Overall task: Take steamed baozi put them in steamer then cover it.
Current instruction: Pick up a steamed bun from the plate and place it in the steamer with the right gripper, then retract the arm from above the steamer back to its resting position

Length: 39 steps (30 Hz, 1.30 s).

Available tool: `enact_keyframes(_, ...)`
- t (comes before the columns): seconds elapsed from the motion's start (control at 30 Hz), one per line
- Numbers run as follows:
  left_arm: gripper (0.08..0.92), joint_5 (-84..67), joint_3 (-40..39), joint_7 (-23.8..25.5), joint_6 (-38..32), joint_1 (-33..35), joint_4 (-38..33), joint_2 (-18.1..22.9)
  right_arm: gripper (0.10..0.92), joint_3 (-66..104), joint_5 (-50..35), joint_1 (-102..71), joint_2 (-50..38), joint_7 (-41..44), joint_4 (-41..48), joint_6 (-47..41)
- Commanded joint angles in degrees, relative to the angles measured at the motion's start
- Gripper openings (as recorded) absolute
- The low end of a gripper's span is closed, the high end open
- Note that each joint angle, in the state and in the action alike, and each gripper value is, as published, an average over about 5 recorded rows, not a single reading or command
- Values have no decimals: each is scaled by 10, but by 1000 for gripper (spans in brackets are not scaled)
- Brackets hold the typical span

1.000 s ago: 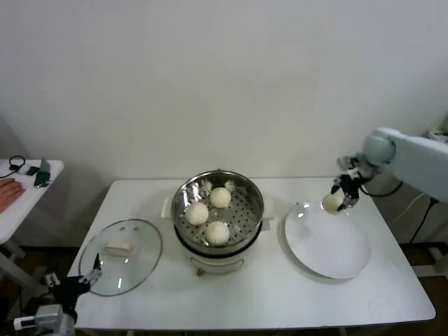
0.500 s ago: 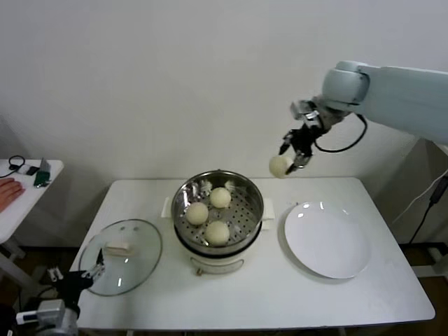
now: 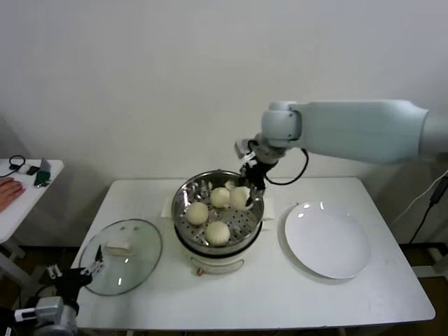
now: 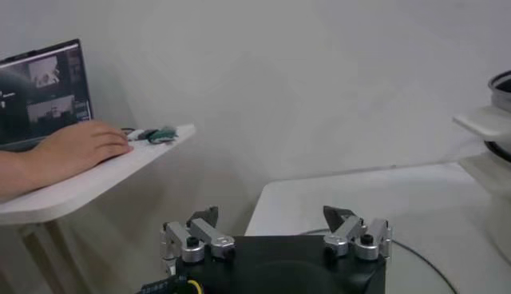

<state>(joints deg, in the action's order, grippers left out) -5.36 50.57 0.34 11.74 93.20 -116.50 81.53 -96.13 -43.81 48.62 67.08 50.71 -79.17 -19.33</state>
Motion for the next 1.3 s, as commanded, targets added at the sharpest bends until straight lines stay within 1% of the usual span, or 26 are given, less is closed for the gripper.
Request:
enact_keyframes(0.03, 823, 0, 0, 1, 1, -2, 2, 0, 636, 1, 54, -91, 34, -36, 43, -22)
enact_keyframes(0.27, 823, 0, 0, 1, 1, -4, 4, 0, 650, 4, 62, -104, 34, -40, 60, -19)
enact_keyframes(0.4, 823, 0, 0, 1, 2, -3, 4, 0, 665, 10, 53, -98, 31, -37, 61, -11)
enact_keyframes(0.5, 823, 0, 0, 1, 3, -3, 1, 0, 706, 12, 23, -74, 26, -23, 59, 3)
enact_keyframes(0.6, 823, 2, 0, 1, 5, -3, -2, 0, 778, 5, -15, -30, 15, 5, 58, 22)
enact_keyframes(0.67, 823, 2, 0, 1, 5, -2, -4, 0, 809, 0, -35, 0, 2, 29, 59, 36)
enact_keyframes(0.77, 823, 3, 0, 2, 5, -1, -7, -2, 821, -1, -67, 38, -28, 53, 63, 51)
enact_keyframes(0.83, 823, 3, 1, 2, 5, -1, -8, -2, 822, 13, -99, 50, -55, 51, 64, 51)
enact_keyframes(0.87, 823, 2, 1, 3, 6, -1, -9, -3, 822, 30, -120, 49, -72, 37, 61, 46)
enact_keyframes(0.93, 823, 1, 2, 3, 6, -1, -10, -3, 823, 85, -161, 30, -111, -24, 47, 27)
enact_keyframes(1.0, 823, 1, 1, 3, 6, -3, -10, -4, 823, 170, -175, -18, -152, -121, 21, 7)
enact_keyframes(1.1, 823, 4, -3, 2, 3, -6, -7, -4, 823, 291, -144, -113, -199, -251, -12, 1)
enact_keyframes(1.3, 823, 12, -9, 3, -5, -12, -2, -5, 823, 502, -80, -316, -258, -459, -49, 27)
